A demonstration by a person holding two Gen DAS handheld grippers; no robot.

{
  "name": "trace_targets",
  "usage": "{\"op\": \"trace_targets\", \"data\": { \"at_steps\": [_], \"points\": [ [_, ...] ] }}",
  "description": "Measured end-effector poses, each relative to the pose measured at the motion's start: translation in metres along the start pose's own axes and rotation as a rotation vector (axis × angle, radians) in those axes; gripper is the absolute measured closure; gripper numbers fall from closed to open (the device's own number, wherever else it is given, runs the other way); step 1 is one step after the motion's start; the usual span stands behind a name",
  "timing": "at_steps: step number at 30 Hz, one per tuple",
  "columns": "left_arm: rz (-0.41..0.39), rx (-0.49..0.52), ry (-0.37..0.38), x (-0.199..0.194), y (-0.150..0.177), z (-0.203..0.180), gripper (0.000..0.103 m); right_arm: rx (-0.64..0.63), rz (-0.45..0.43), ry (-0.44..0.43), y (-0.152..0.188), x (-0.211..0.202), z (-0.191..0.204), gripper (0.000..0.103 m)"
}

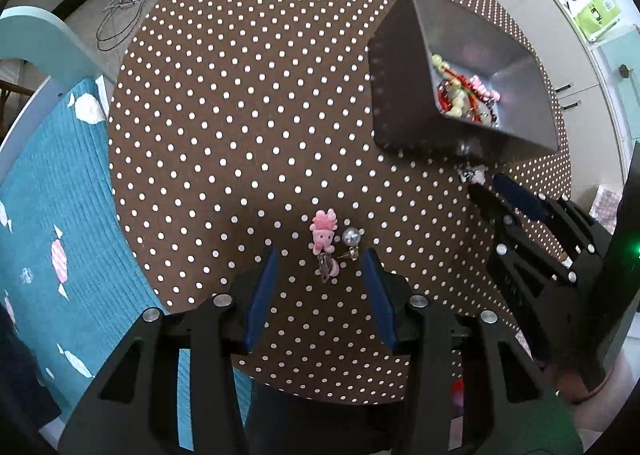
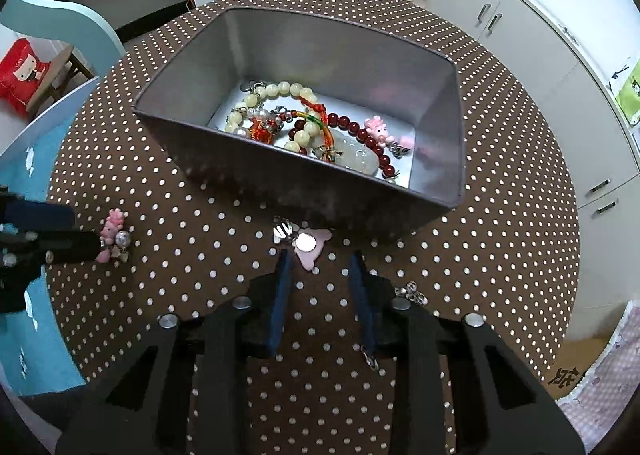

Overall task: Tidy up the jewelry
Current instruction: 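Grasp the pink bunny pendant with the left gripper while the right grasps the pink heart earring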

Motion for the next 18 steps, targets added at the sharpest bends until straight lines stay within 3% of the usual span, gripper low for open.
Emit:
{"op": "trace_targets", "data": {
  "at_steps": [4, 7, 9, 18],
  "points": [
    [0.013, -0.012, 0.006, 0.007, 0.005, 0.002, 0.067, -0.002, -0.019, -0.021, -0.004, 0.002, 0.001, 0.088],
    [0.001, -0.029, 0.019, 0.009, 0.005, 0.004, 0.071, -0.006, -0.024, -0.02, -0.008, 0.002, 0.002, 0.089],
    [-0.015, -0.032, 0.016, 0.007, 0.005, 0.003, 0.091, 0.004, -0.019, -0.032, -0.008, 0.003, 0.001, 0.089],
    [-0.003, -0.044, -0.003, 0.006, -0.009, 0.009, 0.092, 0.027, -0.007, -0.061, 0.0, -0.001, -0.001, 0.089]
  ]
}}
Point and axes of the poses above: each gripper's, at about its wrist camera, not at the fingertips, and x roughly the way its jaws point, z to its left, y to its underside, the point moved 6 cm from there along x, roughly the way its jaws point, and after that the axes turned 9 degrees about y, right-handed, at the moved point
